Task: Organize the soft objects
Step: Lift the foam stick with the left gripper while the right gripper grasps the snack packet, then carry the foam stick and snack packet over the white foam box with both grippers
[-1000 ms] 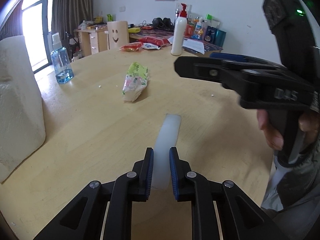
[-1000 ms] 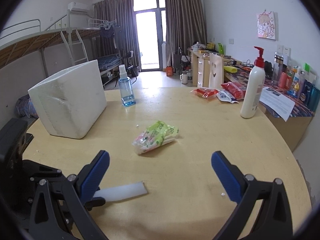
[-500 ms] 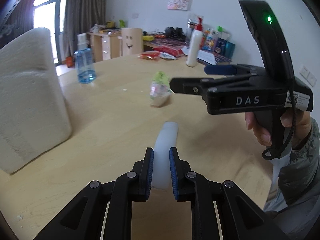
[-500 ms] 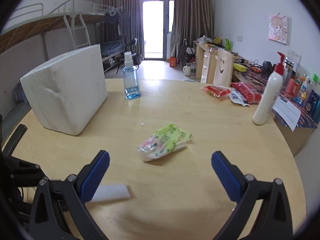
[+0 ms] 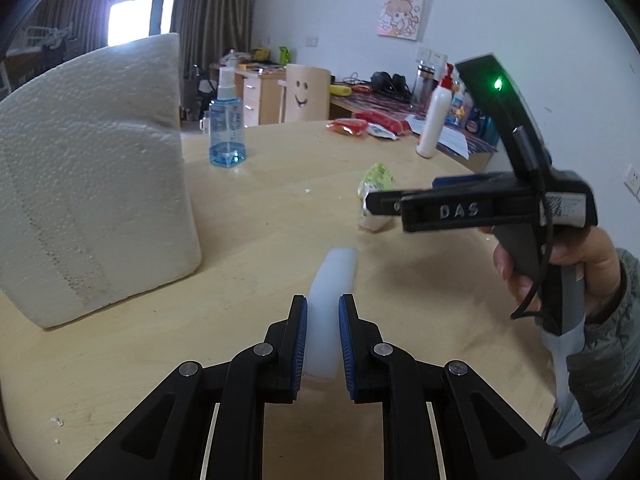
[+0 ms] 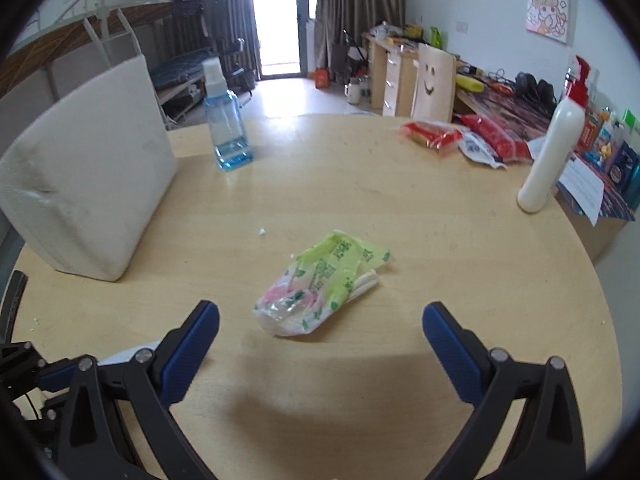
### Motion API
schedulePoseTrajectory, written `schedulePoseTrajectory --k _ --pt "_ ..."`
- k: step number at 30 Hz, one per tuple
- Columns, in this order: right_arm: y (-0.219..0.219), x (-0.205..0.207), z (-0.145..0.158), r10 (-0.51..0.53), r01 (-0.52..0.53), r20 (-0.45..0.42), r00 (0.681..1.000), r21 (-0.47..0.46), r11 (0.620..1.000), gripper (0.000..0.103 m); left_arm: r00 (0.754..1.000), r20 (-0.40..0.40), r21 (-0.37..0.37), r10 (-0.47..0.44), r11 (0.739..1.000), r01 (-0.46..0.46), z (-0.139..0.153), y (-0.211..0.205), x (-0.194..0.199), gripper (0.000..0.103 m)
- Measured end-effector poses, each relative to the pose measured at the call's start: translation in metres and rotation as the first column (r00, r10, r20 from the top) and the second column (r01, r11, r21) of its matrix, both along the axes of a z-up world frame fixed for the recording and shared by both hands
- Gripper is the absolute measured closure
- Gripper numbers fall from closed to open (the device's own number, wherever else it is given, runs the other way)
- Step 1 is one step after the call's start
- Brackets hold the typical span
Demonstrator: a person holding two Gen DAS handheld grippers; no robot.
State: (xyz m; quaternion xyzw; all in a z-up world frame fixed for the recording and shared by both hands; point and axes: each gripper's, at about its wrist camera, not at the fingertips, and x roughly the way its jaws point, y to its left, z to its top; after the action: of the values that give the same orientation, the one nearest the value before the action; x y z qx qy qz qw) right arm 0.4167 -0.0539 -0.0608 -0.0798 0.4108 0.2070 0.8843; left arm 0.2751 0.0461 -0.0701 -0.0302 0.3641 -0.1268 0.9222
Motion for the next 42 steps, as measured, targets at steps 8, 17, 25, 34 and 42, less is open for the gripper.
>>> schedulePoseTrajectory --k 8,17,25,34,42 --pt "0.009 0.008 -0.010 -0.015 0.015 -0.039 0.999 -0.010 1.000 0.012 1.000 0.014 -0.004 0.025 1.000 -0.025 0.002 0.005 -0.001 0.086" --pt "0.014 0.014 -0.021 -0.044 0.041 -0.059 0.997 -0.043 0.998 0.045 0.999 0.031 -0.023 0.024 0.999 -0.023 0.003 0.011 -0.010 0.086" --pt "0.007 0.009 -0.014 -0.048 0.048 -0.034 0.998 -0.009 0.999 0.078 0.999 0.047 -0.021 0.017 1.000 -0.016 0.008 0.012 -0.018 0.086" --pt "-0.006 -0.011 0.012 -0.035 0.034 0.020 0.999 0.050 0.998 0.078 0.998 0.063 -0.019 0.002 1.000 -0.001 0.012 0.013 -0.025 0.086" --pt "-0.017 -0.046 0.022 -0.009 0.002 0.046 0.999 0.150 0.989 0.078 0.996 0.086 -0.027 -0.003 1.000 0.005 0.017 0.015 -0.033 0.086"
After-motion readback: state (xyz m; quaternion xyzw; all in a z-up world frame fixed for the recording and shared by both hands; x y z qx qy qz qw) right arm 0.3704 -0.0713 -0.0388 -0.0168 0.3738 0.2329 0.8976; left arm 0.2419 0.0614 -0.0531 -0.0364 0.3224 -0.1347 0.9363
